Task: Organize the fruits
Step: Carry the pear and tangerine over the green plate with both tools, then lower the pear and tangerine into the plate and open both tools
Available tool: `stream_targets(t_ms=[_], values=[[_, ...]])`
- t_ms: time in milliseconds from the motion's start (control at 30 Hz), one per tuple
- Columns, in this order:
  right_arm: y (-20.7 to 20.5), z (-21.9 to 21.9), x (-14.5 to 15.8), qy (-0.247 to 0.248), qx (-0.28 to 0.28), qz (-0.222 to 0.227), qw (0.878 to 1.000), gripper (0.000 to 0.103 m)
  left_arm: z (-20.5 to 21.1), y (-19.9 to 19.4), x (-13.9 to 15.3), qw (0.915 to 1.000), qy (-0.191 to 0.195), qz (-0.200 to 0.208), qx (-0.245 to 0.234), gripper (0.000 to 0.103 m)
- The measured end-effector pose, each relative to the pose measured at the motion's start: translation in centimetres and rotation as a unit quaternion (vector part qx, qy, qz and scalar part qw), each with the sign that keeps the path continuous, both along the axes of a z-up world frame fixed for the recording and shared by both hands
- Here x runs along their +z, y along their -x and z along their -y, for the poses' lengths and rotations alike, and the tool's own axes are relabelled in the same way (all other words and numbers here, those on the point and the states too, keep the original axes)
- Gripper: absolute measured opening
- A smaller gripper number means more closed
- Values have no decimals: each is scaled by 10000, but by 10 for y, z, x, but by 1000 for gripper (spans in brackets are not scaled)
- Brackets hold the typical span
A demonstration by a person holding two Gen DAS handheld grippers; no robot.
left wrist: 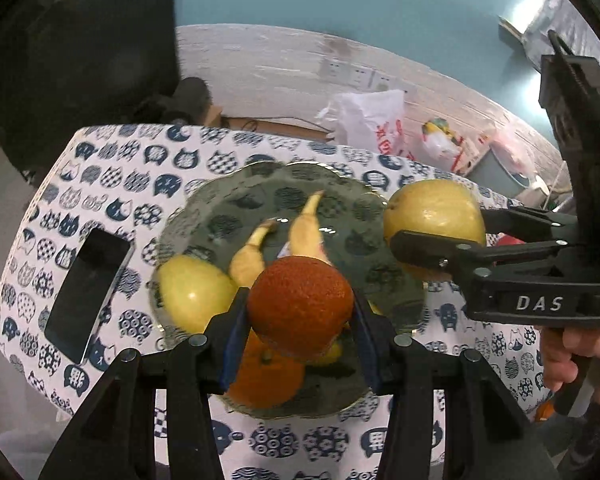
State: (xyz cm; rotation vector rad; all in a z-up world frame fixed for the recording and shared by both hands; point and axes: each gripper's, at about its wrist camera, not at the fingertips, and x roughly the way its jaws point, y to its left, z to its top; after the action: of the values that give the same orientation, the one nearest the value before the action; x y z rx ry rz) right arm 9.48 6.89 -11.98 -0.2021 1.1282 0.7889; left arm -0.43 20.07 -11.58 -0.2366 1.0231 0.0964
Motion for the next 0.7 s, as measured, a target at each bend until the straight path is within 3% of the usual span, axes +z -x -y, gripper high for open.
stream_targets(t_ms=[300, 700], values=[[8, -46, -25, 87, 219, -293, 9993, 79, -31, 9, -14, 9994, 114, -142, 303, 49], [5, -68, -46, -76, 198, -814, 9965, 75, -36, 9, -24, 9988, 267, -297, 288, 49]])
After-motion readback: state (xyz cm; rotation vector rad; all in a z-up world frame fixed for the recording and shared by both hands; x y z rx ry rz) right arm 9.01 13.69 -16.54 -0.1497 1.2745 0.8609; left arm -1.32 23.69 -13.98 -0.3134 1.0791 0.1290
